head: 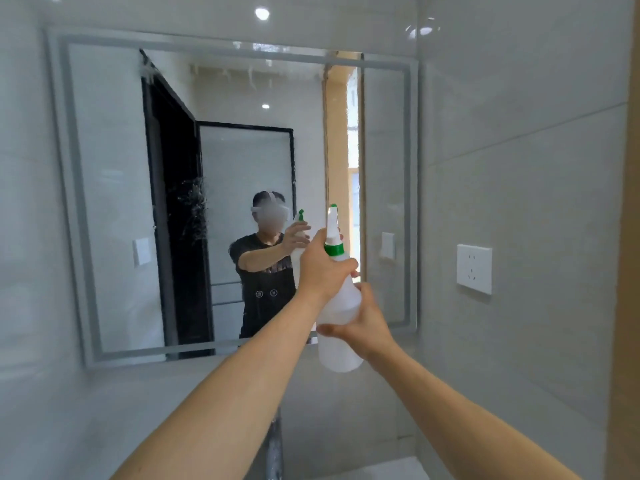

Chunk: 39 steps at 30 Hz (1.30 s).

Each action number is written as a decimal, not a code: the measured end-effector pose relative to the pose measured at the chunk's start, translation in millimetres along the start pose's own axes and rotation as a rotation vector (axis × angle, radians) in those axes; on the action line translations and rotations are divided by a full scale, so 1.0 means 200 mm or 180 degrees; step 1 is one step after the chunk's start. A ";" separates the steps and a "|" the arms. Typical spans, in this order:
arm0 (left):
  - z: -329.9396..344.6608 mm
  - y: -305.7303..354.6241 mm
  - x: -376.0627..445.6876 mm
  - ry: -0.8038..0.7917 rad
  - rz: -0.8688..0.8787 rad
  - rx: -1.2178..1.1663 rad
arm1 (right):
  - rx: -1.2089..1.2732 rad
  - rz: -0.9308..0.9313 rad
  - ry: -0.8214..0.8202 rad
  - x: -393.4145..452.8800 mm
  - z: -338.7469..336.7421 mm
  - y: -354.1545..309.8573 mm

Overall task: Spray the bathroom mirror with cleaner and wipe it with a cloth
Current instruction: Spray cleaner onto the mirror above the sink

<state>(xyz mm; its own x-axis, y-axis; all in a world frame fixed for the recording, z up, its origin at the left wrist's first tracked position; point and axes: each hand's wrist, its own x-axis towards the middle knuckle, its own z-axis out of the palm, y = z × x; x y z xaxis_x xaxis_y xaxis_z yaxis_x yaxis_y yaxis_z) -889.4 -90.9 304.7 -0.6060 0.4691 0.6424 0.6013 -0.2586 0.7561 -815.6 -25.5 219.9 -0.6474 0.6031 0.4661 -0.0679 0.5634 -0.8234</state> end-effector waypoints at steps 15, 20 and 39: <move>-0.82 -0.07 -0.21 0.0892 -0.0349 0.0981 | 0.0842 -0.0295 -0.0957 -0.16 0.78 -0.26; -1.01 -0.07 -0.33 0.1161 -0.0501 0.0890 | 0.0838 -0.0405 -0.1300 -0.22 0.95 -0.33; -1.20 -0.49 -0.63 0.1226 -0.1295 0.0825 | 0.0655 0.0270 -0.1704 -0.51 1.27 -0.05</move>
<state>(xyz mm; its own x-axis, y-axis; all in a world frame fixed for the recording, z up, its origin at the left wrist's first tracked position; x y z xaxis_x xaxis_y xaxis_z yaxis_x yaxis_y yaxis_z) -996.3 -327.9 179.4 -0.9289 0.1358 0.3445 0.3600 0.1134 0.9260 -941.9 -236.3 99.2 -0.9472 0.2415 0.2109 -0.1104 0.3718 -0.9217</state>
